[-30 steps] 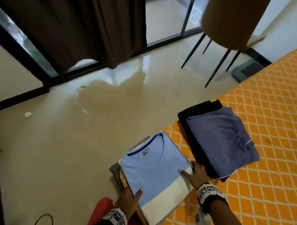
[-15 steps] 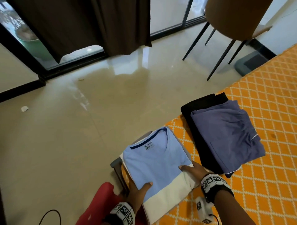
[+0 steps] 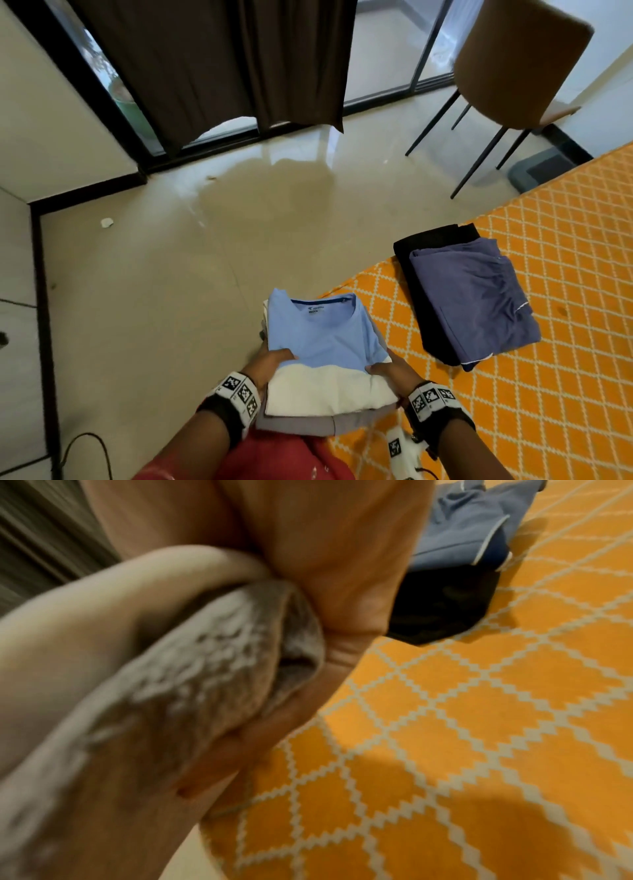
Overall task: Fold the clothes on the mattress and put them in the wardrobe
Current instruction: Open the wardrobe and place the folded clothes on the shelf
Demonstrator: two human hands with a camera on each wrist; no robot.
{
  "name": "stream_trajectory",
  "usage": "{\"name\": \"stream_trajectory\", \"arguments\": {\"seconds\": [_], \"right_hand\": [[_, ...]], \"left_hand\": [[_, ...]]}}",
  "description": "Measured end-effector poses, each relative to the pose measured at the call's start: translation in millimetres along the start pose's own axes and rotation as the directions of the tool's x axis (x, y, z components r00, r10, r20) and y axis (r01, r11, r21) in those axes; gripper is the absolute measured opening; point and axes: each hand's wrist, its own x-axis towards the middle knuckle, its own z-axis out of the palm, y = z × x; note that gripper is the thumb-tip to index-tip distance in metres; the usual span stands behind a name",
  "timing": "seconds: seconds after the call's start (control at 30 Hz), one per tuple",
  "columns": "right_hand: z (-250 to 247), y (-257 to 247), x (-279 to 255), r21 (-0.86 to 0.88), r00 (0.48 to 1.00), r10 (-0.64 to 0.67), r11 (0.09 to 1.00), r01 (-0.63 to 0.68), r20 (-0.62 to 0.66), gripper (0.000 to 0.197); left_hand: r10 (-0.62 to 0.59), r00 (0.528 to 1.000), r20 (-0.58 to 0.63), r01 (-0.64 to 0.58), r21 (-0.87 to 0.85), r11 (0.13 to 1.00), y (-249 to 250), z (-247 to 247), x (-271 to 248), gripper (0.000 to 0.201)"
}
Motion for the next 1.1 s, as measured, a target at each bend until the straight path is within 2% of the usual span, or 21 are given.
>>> {"name": "stream_trajectory", "arguments": {"seconds": [0.03, 0.1, 0.2, 0.23, 0.37, 0.5, 0.57, 0.67, 0.73, 0.83, 0.9, 1.03, 1.1], "right_hand": [[6, -9, -14, -0.013, 1.000, -0.017, 1.000, 0.018, 0.023, 0.072], [18, -26, -39, -0.038, 0.996, -0.058, 0.997, 0.060, 0.064, 0.080], [36, -46, -75, -0.054, 0.985, -0.123, 0.990, 0.130, 0.124, 0.097], [43, -54, -87, -0.071, 0.977, -0.142, 0.985, 0.155, 0.161, 0.097], [89, -90, -148, -0.115, 0.924, -0.189, 0.964, 0.239, 0.333, 0.068], [142, -105, -188, -0.186, 0.837, -0.210, 0.921, 0.343, 0.505, 0.053], [175, -111, -206, -0.203, 0.787, -0.209, 0.899, 0.388, 0.580, 0.043], [228, -119, -235, -0.227, 0.710, -0.213, 0.853, 0.470, 0.671, 0.042], [266, -123, -258, -0.236, 0.643, -0.215, 0.808, 0.540, 0.735, 0.044], [324, -128, -297, -0.240, 0.544, -0.204, 0.735, 0.634, 0.814, 0.041], [367, -129, -328, -0.234, 0.470, -0.176, 0.687, 0.688, 0.865, 0.040], [448, -123, -403, -0.163, 0.326, -0.158, 0.619, 0.768, 0.932, 0.035], [485, -118, -447, -0.088, 0.238, -0.171, 0.609, 0.788, 0.956, 0.033]], "left_hand": [[0.010, 1.000, -0.010, -0.010, -0.005, 1.000, 7, -6, -17, 0.020], [0.056, 0.998, -0.031, -0.057, -0.030, 0.998, 16, -19, -53, 0.021], [0.123, 0.989, -0.080, -0.131, -0.094, 0.987, 23, -37, -118, 0.052], [0.143, 0.984, -0.109, -0.156, -0.118, 0.981, 23, -43, -141, 0.055], [0.241, 0.941, -0.236, -0.293, -0.215, 0.932, 21, -66, -239, 0.029], [0.359, 0.850, -0.386, -0.471, -0.249, 0.846, 4, -89, -327, 0.053], [0.389, 0.783, -0.486, -0.555, -0.262, 0.789, -8, -102, -366, 0.054], [0.391, 0.678, -0.623, -0.653, -0.266, 0.709, -29, -119, -422, 0.059], [0.377, 0.609, -0.697, -0.711, -0.270, 0.650, -48, -131, -458, 0.064], [0.363, 0.482, -0.797, -0.793, -0.221, 0.568, -76, -147, -509, 0.073], [0.362, 0.401, -0.842, -0.835, -0.173, 0.522, -94, -162, -544, 0.067], [0.378, 0.171, -0.910, -0.874, 0.036, 0.484, -123, -196, -623, 0.063], [0.384, 0.083, -0.920, -0.885, 0.109, 0.452, -134, -211, -673, 0.066]]}}
